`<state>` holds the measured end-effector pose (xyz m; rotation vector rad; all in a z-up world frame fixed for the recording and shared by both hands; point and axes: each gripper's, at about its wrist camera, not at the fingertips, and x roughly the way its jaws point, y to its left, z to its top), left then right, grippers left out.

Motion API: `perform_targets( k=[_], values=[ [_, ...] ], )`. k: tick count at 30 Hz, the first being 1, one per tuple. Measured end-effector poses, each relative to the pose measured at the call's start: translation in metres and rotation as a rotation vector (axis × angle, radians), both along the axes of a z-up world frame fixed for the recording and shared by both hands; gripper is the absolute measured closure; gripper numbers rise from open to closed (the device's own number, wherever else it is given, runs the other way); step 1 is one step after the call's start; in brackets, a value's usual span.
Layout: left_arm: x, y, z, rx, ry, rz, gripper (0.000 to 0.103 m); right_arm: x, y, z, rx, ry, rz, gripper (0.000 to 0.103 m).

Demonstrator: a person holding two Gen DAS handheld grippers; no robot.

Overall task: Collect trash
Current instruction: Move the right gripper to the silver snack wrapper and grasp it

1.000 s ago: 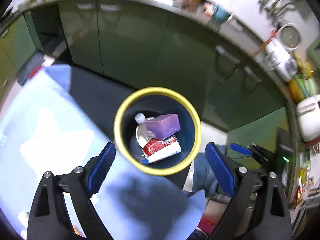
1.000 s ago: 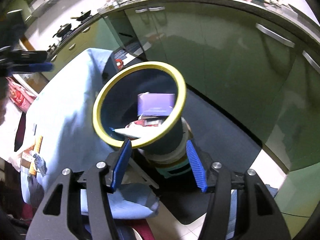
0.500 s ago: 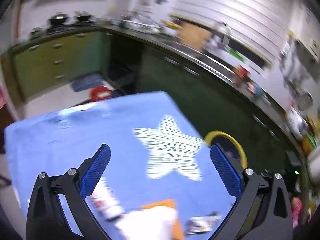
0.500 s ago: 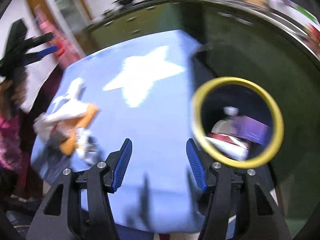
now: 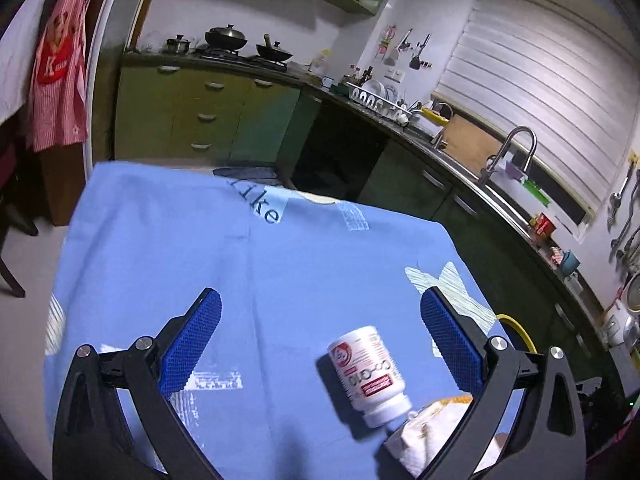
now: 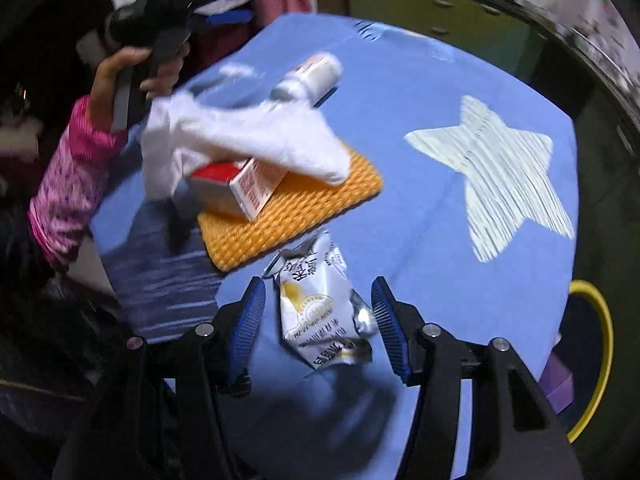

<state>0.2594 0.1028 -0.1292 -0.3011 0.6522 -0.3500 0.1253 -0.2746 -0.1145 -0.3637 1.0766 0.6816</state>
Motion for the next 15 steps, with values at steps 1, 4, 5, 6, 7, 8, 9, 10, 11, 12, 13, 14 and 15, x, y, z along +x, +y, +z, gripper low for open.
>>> perform_targets(
  k=[1, 4, 5, 6, 7, 8, 9, 10, 11, 12, 13, 14, 15],
  values=[
    [0.001, -0.003, -0.002, 0.005, -0.003, 0.001, 0.005, 0.000, 0.002, -0.002, -0.013, 0.001, 0.013, 0.049],
    [0.000, -0.007, -0.008, -0.001, -0.008, -0.010, 0.005, 0.003, 0.010, -0.008, -0.051, 0.007, 0.044, 0.047],
    [0.000, -0.009, -0.009, -0.008, -0.004, -0.014, 0.005, 0.004, 0.011, -0.010, -0.062, 0.007, 0.049, 0.047],
    [0.001, -0.010, -0.011, -0.015, 0.001, -0.016, 0.005, 0.005, 0.013, -0.013, -0.080, 0.003, 0.054, 0.047],
    [-0.002, -0.010, -0.012, -0.015, 0.002, -0.015, 0.005, 0.005, 0.012, -0.014, -0.089, 0.003, 0.058, 0.047],
    [-0.002, -0.009, -0.014, -0.013, 0.004, -0.012, 0.005, 0.006, 0.013, -0.016, -0.097, 0.007, 0.062, 0.047],
    [-0.002, -0.009, -0.015, -0.012, 0.005, -0.011, 0.005, 0.007, 0.010, -0.017, -0.100, 0.009, 0.062, 0.047],
    [-0.002, -0.010, -0.014, -0.012, 0.005, -0.010, 0.005, 0.006, 0.011, -0.019, -0.105, 0.013, 0.064, 0.047],
    [-0.003, -0.011, -0.014, -0.013, 0.004, -0.011, 0.005, 0.006, 0.011, -0.021, -0.113, 0.021, 0.066, 0.047],
    [-0.002, -0.011, -0.015, -0.016, 0.003, -0.011, 0.005, 0.006, 0.011, -0.022, -0.117, 0.022, 0.065, 0.049],
    [-0.003, -0.011, -0.015, -0.015, 0.002, -0.013, 0.005, 0.006, 0.011, -0.023, -0.117, 0.021, 0.063, 0.052],
    [-0.003, -0.011, -0.015, -0.014, 0.002, -0.015, 0.005, 0.006, 0.011, -0.023, -0.112, 0.024, 0.059, 0.058],
    [-0.003, -0.012, -0.015, -0.010, 0.002, -0.016, 0.005, 0.007, 0.010, -0.023, -0.105, 0.026, 0.054, 0.062]
  ],
)
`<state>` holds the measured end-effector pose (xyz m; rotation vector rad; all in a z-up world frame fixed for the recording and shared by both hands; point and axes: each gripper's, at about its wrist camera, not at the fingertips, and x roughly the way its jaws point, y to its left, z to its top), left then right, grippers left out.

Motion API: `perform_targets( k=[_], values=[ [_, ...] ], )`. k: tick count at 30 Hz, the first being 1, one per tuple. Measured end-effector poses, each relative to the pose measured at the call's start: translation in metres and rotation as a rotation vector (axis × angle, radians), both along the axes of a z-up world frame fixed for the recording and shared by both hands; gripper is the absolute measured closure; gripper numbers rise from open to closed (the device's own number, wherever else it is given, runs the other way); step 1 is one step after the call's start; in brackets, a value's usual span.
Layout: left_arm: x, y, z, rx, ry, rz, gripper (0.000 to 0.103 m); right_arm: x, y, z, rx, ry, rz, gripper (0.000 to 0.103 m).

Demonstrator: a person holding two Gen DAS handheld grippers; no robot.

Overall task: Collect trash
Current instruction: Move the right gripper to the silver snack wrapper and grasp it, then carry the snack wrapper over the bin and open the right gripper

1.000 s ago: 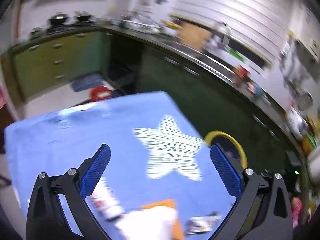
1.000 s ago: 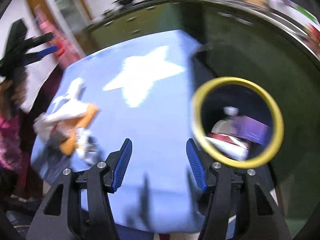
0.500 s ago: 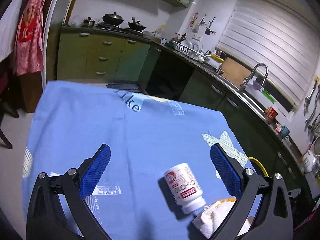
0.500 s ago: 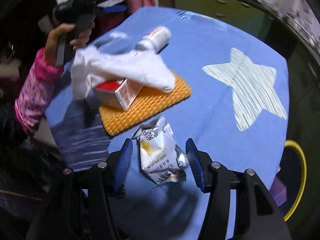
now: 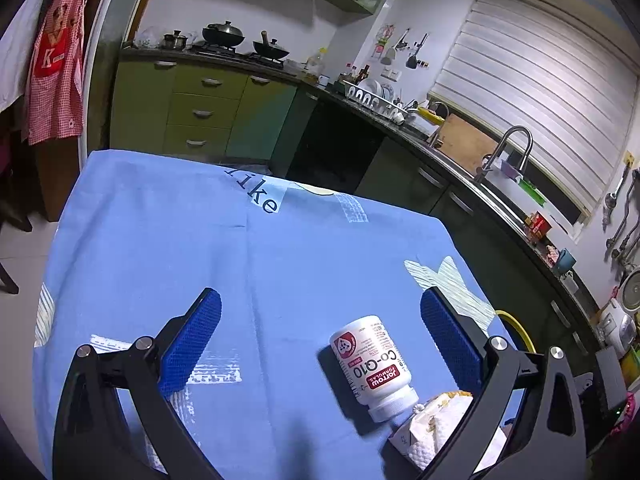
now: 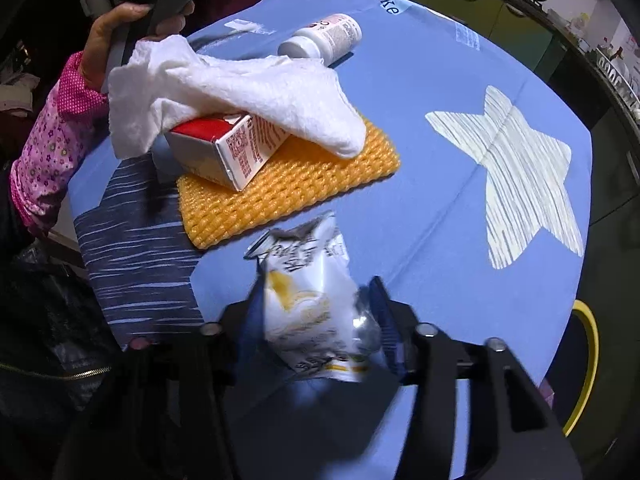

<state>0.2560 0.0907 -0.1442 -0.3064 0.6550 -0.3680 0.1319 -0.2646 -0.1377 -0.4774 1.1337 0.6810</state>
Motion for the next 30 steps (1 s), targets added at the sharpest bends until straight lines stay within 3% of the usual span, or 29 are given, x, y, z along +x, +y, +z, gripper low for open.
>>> perform_targets(
  k=[3, 11, 14, 19, 23, 27, 30],
  values=[
    [0.001, -0.004, -0.003, 0.019, 0.004, -0.003, 0.005, -0.001, -0.001, 0.003, 0.014, -0.020, -0.013, 0.068],
    [-0.001, -0.007, -0.005, 0.021, 0.009, -0.006, 0.005, -0.009, -0.034, 0.026, 0.105, -0.067, -0.115, 0.068],
    [0.000, -0.007, -0.007, 0.013, 0.018, -0.003, 0.005, -0.004, -0.068, 0.041, 0.119, -0.118, -0.226, 0.068],
    [0.001, -0.009, -0.010, 0.020, 0.024, -0.003, 0.005, 0.012, -0.153, 0.058, 0.096, -0.177, -0.504, 0.067],
    [0.001, -0.010, -0.011, 0.024, 0.023, -0.006, 0.005, 0.033, -0.213, 0.043, 0.022, -0.163, -0.699, 0.066],
    [0.002, -0.010, -0.013, 0.023, 0.029, -0.004, 0.005, 0.049, -0.247, 0.021, -0.016, -0.123, -0.802, 0.066],
    [0.004, -0.010, -0.012, 0.022, 0.030, -0.004, 0.005, 0.059, -0.264, 0.007, -0.036, -0.110, -0.863, 0.059]
  ],
)
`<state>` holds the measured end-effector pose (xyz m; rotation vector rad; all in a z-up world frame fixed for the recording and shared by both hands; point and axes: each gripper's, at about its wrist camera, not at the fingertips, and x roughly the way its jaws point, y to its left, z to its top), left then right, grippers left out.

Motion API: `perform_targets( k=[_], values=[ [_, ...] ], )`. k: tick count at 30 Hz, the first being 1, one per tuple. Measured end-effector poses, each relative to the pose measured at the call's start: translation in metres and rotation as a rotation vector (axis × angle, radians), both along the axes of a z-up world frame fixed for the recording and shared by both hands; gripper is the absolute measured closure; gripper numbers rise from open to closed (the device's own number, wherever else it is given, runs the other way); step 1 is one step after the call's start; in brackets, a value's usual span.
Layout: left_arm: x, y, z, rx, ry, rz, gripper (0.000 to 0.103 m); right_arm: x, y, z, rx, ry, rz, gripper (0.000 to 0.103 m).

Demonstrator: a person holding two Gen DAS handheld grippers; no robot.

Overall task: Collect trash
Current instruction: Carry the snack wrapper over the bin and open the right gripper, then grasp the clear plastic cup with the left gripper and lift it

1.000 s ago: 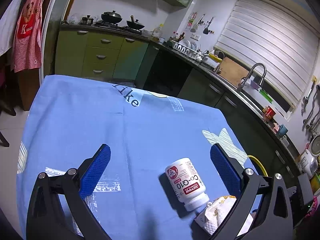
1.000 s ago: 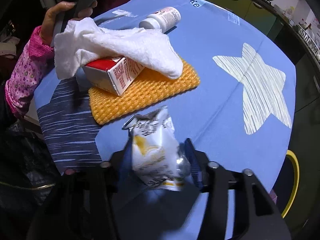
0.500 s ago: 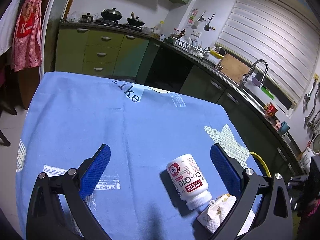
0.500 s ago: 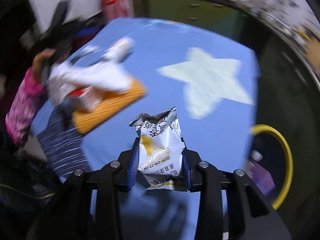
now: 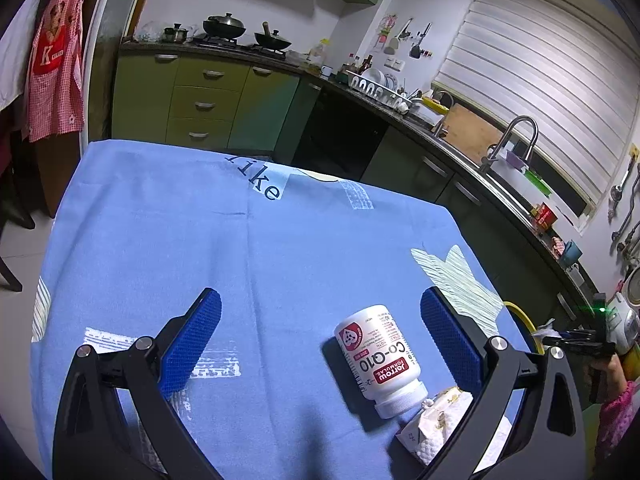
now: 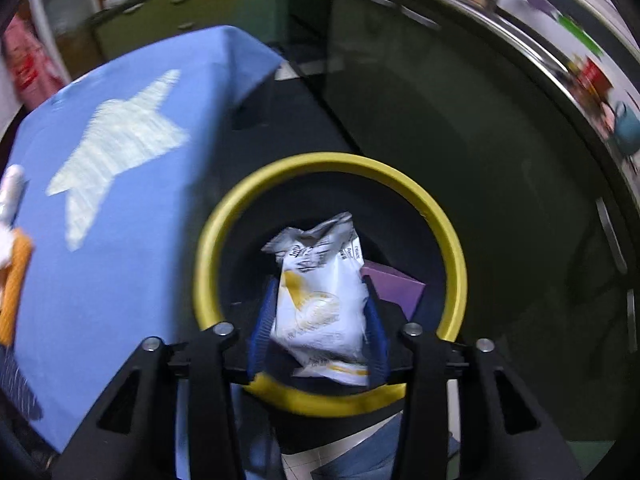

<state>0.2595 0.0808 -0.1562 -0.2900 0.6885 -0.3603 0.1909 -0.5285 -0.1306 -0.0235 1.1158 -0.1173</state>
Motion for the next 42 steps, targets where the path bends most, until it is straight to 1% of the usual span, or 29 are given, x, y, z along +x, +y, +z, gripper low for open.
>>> perform_targets(
  k=[2, 6, 10, 12, 13, 16, 20, 22, 25, 28, 30, 31, 35, 38, 40, 42],
  values=[
    [0.000, 0.000, 0.000, 0.002, 0.000, -0.002, 0.005, 0.004, -0.007, -0.006, -0.018, 0.003, -0.038, 0.053],
    [0.000, -0.003, -0.001, 0.009, 0.001, -0.011, 0.005, -0.001, -0.014, -0.006, 0.009, -0.012, -0.083, 0.052],
    [-0.003, -0.004, 0.004, 0.000, -0.010, -0.032, 0.005, -0.010, -0.004, -0.002, 0.019, -0.032, -0.068, 0.052],
    [-0.006, -0.002, 0.013, -0.007, -0.017, -0.046, 0.005, -0.023, 0.002, 0.002, 0.026, -0.048, -0.054, 0.052],
    [-0.009, -0.001, 0.017, -0.002, -0.025, -0.051, 0.005, -0.027, 0.005, 0.003, 0.032, -0.053, -0.047, 0.052],
    [-0.023, 0.005, 0.033, 0.050, -0.062, -0.058, 0.005, -0.031, 0.012, 0.007, 0.038, -0.068, -0.026, 0.052],
    [-0.046, 0.014, 0.049, 0.094, -0.081, -0.104, 0.005, -0.037, 0.024, 0.013, 0.050, -0.085, -0.001, 0.052],
    [-0.058, 0.016, 0.055, 0.104, -0.084, -0.155, 0.005, -0.037, 0.029, 0.014, 0.058, -0.091, 0.010, 0.052],
    [-0.083, 0.011, 0.058, 0.141, -0.104, -0.274, 0.005, -0.038, 0.035, 0.015, 0.064, -0.093, 0.019, 0.052],
    [-0.109, 0.002, 0.050, 0.180, -0.100, -0.415, 0.005, -0.040, 0.040, 0.016, 0.068, -0.090, 0.026, 0.052],
    [-0.124, -0.002, 0.040, 0.181, -0.084, -0.499, 0.005, -0.040, 0.040, 0.017, 0.070, -0.090, 0.029, 0.052],
    [-0.130, -0.004, 0.035, 0.182, -0.076, -0.527, 0.005, -0.040, 0.041, 0.017, 0.073, -0.091, 0.030, 0.052],
    [-0.148, -0.012, 0.021, 0.195, -0.073, -0.596, 0.005, -0.038, 0.039, 0.018, 0.081, -0.088, 0.035, 0.052],
    [-0.156, -0.017, 0.016, 0.186, -0.080, -0.629, 0.005, -0.038, 0.040, 0.017, 0.084, -0.085, 0.039, 0.052],
    [-0.159, -0.024, 0.009, 0.203, -0.077, -0.641, 0.005, -0.038, 0.041, 0.016, 0.094, -0.081, 0.044, 0.052],
    [-0.163, -0.035, -0.001, 0.247, -0.061, -0.660, 0.005, -0.037, 0.042, 0.014, 0.106, -0.076, 0.049, 0.052]
  ],
)
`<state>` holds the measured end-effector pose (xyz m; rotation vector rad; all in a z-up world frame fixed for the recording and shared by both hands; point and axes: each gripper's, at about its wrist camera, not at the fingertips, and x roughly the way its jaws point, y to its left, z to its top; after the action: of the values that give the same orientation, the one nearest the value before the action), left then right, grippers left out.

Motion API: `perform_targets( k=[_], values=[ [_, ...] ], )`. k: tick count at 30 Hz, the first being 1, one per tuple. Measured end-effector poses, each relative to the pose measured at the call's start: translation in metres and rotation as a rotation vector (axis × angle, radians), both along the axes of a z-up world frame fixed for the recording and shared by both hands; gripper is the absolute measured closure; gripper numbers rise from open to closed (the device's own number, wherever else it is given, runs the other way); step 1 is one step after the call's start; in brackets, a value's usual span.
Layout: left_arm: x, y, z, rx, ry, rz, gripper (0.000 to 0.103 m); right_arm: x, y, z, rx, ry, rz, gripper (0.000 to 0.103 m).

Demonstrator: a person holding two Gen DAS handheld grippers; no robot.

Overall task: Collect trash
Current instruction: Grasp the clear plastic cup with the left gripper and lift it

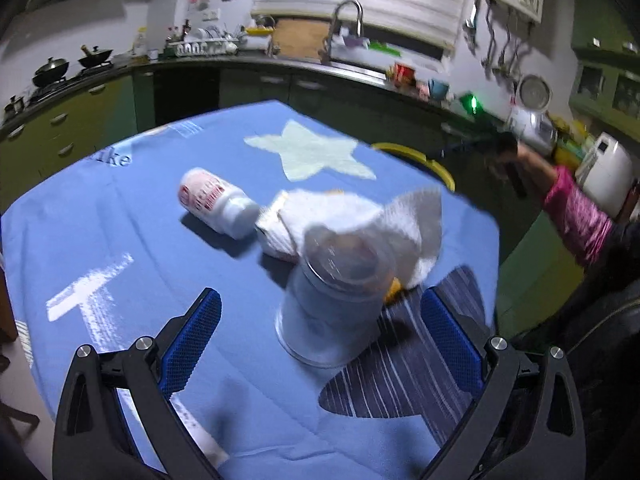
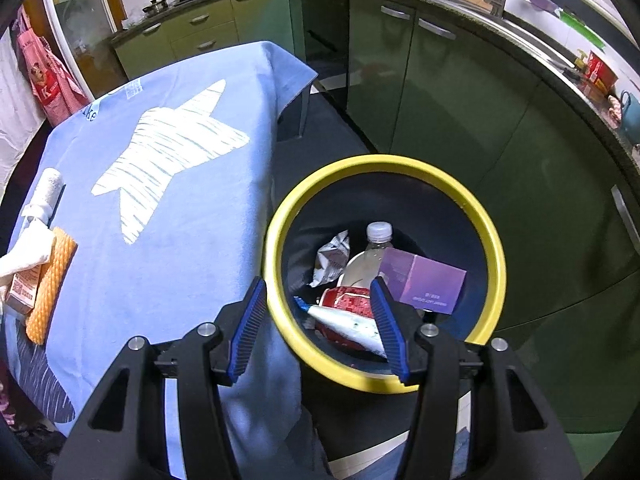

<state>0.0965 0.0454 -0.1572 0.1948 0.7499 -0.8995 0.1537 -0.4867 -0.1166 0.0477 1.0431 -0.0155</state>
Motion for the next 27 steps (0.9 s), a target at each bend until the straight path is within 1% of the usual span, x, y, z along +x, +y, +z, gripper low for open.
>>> perform_targets(
  k=[4, 9, 11, 18, 22, 24, 27],
  values=[
    [0.002, -0.017, -0.012, 0.062, -0.002, -0.020, 0.005, 0.002, 0.003, -0.002, 0.006, 0.004, 0.010, 0.052],
    [0.009, -0.032, -0.017, 0.068, -0.013, -0.045, 0.006, 0.004, 0.006, -0.005, 0.016, 0.005, 0.021, 0.052],
    [0.010, -0.040, -0.020, 0.094, -0.016, -0.060, 0.007, 0.004, 0.006, -0.007, 0.022, 0.008, 0.024, 0.052],
    [0.015, -0.056, -0.030, 0.154, -0.008, -0.077, 0.022, 0.004, -0.001, -0.014, 0.050, 0.017, 0.015, 0.052],
    [0.016, -0.060, -0.033, 0.155, -0.007, -0.083, 0.027, 0.005, 0.000, -0.017, 0.056, 0.023, 0.019, 0.052],
    [0.017, -0.060, -0.033, 0.145, -0.003, -0.080, 0.034, 0.006, 0.000, -0.018, 0.057, 0.025, 0.021, 0.052],
    [0.018, -0.058, -0.033, 0.140, 0.002, -0.072, 0.039, 0.006, 0.000, -0.020, 0.063, 0.026, 0.022, 0.052]
  ],
)
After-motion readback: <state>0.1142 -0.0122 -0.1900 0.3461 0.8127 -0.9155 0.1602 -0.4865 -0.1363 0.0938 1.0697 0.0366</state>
